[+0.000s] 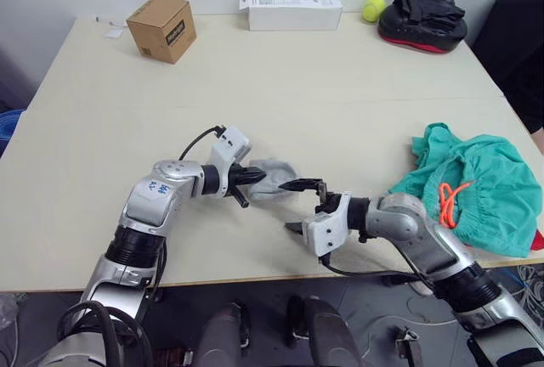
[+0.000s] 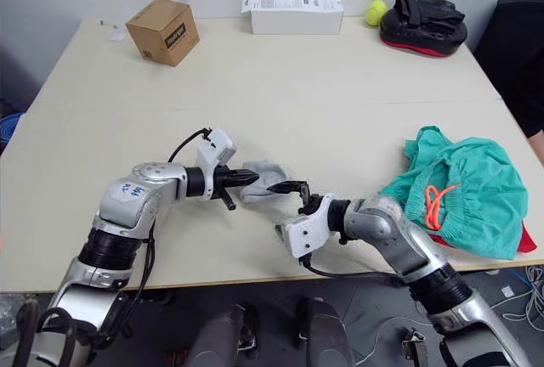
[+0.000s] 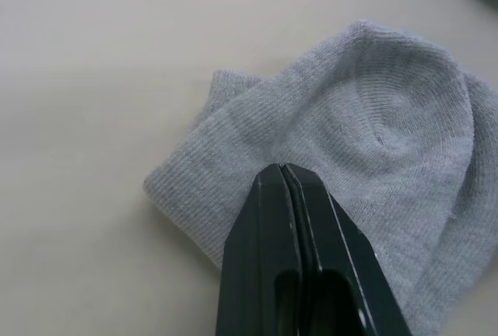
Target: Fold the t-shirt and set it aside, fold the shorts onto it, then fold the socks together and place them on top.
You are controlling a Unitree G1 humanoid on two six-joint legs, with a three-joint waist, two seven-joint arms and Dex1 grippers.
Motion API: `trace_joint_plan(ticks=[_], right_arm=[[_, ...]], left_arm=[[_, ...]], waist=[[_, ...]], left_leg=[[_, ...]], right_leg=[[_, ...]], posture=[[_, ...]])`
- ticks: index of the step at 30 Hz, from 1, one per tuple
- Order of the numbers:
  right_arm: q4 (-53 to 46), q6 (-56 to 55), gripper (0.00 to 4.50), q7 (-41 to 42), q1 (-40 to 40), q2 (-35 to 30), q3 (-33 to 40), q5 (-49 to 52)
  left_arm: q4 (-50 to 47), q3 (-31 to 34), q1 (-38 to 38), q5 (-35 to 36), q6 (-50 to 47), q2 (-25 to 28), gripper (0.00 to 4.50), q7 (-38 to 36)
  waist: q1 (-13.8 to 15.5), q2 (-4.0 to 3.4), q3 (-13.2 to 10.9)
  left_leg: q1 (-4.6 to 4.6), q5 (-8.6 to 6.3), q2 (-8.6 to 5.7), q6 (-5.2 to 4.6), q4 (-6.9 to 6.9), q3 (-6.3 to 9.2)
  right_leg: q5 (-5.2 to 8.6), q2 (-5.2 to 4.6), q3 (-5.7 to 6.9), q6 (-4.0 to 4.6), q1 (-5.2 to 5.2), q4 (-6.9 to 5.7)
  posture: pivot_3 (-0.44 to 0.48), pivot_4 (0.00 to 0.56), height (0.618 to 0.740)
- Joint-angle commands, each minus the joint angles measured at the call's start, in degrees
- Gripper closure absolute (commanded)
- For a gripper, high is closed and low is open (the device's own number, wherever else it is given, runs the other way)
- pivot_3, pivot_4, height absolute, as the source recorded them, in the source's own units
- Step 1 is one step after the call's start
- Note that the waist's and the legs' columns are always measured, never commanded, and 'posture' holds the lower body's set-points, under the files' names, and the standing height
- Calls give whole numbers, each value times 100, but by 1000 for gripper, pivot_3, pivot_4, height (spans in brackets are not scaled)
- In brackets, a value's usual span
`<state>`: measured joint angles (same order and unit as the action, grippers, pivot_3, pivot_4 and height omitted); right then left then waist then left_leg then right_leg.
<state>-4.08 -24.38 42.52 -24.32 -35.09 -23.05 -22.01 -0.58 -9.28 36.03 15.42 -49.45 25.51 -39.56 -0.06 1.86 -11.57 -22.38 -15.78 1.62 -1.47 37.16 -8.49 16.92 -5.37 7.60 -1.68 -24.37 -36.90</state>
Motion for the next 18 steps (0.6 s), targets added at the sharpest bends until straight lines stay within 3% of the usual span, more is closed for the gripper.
trace_joint_plan(ticks=[1,12,15,18], right_arm=[[604,-319,27,-546,-316,176,-181,-689],[2639,-216,27,-1594,-1230,706,-615,-1593],[2855,-140,640,-1452,-1245,761,-651,-1387],[2906,-90,1683,-1258,-1186,763,-627,-1213]], left_arm=[[-183,10,-9,34,-48,-14,4500,22],[-116,38,20,-7,3,47,4500,32],[-124,51,-5,-17,29,63,4500,41],[-121,82,-18,-25,54,84,4500,55]], waist=[[-15,0,0],[-20,3,3],[-15,4,4],[-6,4,4]], left_leg=[[2,0,0,0,1,-1],[20,33,1,19,1,2],[30,33,1,20,1,3],[31,31,-1,22,2,7]], right_leg=[[0,0,-2,0,1,-1],[-4,0,-5,13,9,-23],[-4,0,-5,13,20,-23],[-5,-1,-5,13,26,-20]], posture=[[0,150,740],[0,150,740],[0,150,740],[0,150,740]])
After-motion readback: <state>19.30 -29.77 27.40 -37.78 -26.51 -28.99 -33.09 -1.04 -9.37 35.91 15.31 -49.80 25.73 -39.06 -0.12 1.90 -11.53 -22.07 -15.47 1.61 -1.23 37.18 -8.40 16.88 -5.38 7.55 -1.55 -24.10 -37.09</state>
